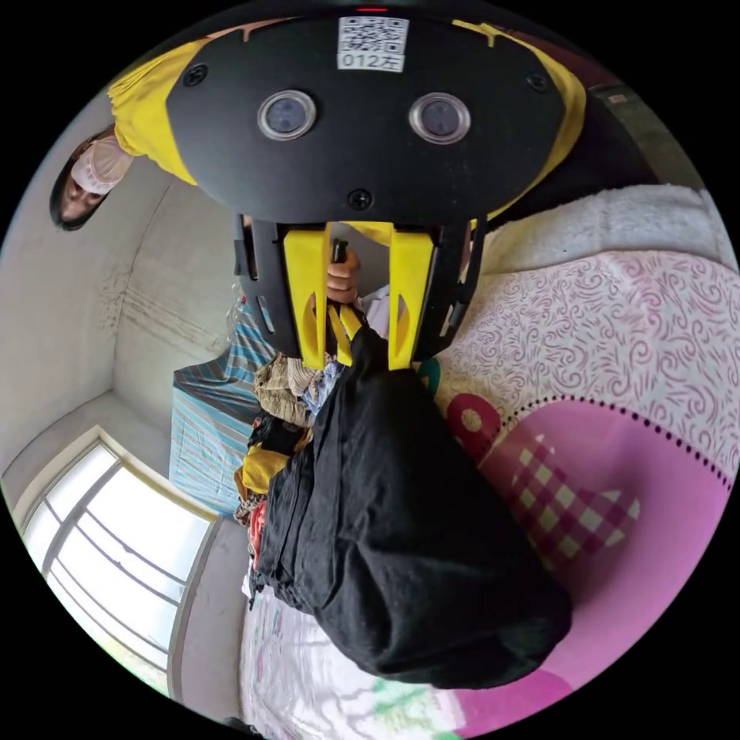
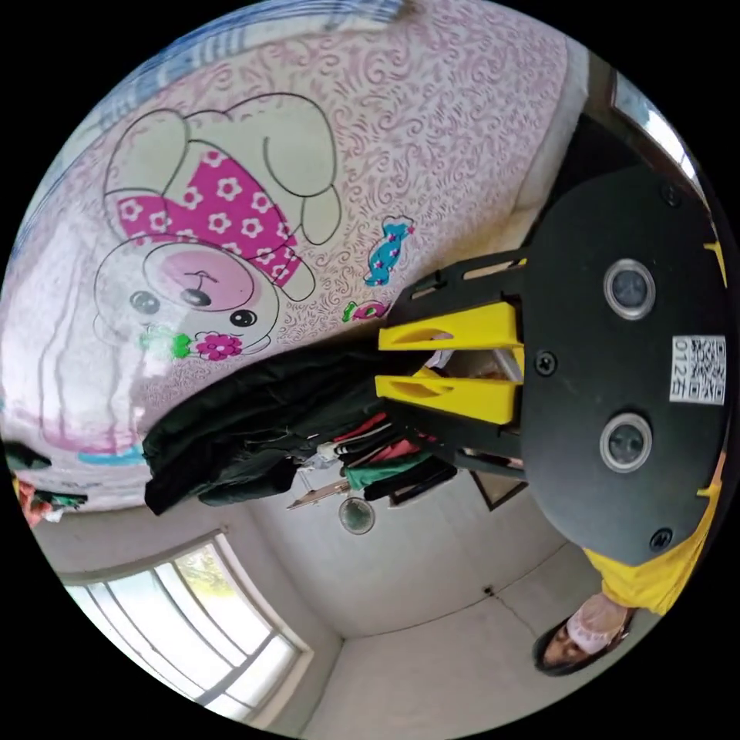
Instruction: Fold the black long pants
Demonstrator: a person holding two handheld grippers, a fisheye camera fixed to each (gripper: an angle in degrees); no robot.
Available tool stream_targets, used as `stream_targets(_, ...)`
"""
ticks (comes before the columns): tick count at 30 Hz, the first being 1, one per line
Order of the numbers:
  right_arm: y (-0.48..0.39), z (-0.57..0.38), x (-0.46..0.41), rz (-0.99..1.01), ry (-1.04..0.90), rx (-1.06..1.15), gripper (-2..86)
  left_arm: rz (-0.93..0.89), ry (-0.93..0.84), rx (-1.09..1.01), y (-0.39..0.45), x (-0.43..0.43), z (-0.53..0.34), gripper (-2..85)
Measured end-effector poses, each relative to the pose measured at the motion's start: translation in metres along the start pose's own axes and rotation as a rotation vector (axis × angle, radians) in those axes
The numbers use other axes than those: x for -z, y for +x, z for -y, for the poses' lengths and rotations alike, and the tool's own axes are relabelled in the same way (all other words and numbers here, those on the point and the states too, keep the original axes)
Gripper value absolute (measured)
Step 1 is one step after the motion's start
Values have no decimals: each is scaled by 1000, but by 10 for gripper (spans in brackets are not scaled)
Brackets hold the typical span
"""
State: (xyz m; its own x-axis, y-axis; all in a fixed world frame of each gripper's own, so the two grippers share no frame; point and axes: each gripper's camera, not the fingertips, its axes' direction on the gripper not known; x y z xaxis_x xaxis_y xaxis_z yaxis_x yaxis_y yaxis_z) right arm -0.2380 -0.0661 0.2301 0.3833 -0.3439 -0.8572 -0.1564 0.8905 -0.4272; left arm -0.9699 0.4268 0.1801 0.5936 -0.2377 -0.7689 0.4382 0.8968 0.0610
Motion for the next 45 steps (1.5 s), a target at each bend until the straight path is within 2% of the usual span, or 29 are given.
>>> stream_targets(6,-38,-35,0,51,122,-67,24,-136,91,34,-7,5,-18,149)
stream_targets(9,-64,-40,-7,53,129,-50,21,-120,115,32,-8,22,-31,163)
stream_targets(11,-84,-44,-14,17,119,-9,21,-132,69,14,-5,19,-31,181)
stream_targets(16,-154,-54,-53,-240,37,182,18,-274,-37,-52,13,-30,-5,246)
stream_targets(18,-165,-56,-65,-266,25,195,16,-311,-43,-61,20,-46,2,261)
stream_targets(20,-172,-57,-76,-283,8,189,15,-336,-31,-71,25,-55,6,258)
stream_targets(21,-177,-59,-84,-310,2,204,15,-350,-8,-79,26,-56,9,230)
stream_targets(24,-195,-63,-105,-421,-23,270,14,-318,61,-36,23,-56,10,124)
stream_targets(27,-220,-65,-134,-592,-71,345,12,-281,67,-21,26,-61,11,105)
stream_targets(29,-243,-72,-154,-712,-112,472,11,-276,67,-25,31,-62,13,99)
stream_targets(31,-273,-92,-180,-951,-70,744,8,-213,47,-38,40,-59,17,93)
stream_targets(34,-290,-110,-211,-1305,24,970,9,-150,17,-43,41,-50,20,88)
stream_targets(38,-290,-107,-232,-1401,14,1103,31,-78,-3,-47,37,-32,17,85)
stream_targets(42,-269,-72,-259,-1501,-10,1125,105,-46,-14,-22,29,-12,12,83)
stream_targets(45,-260,-40,-268,-1383,-88,1037,133,-19,-33,-16,29,-7,9,83)
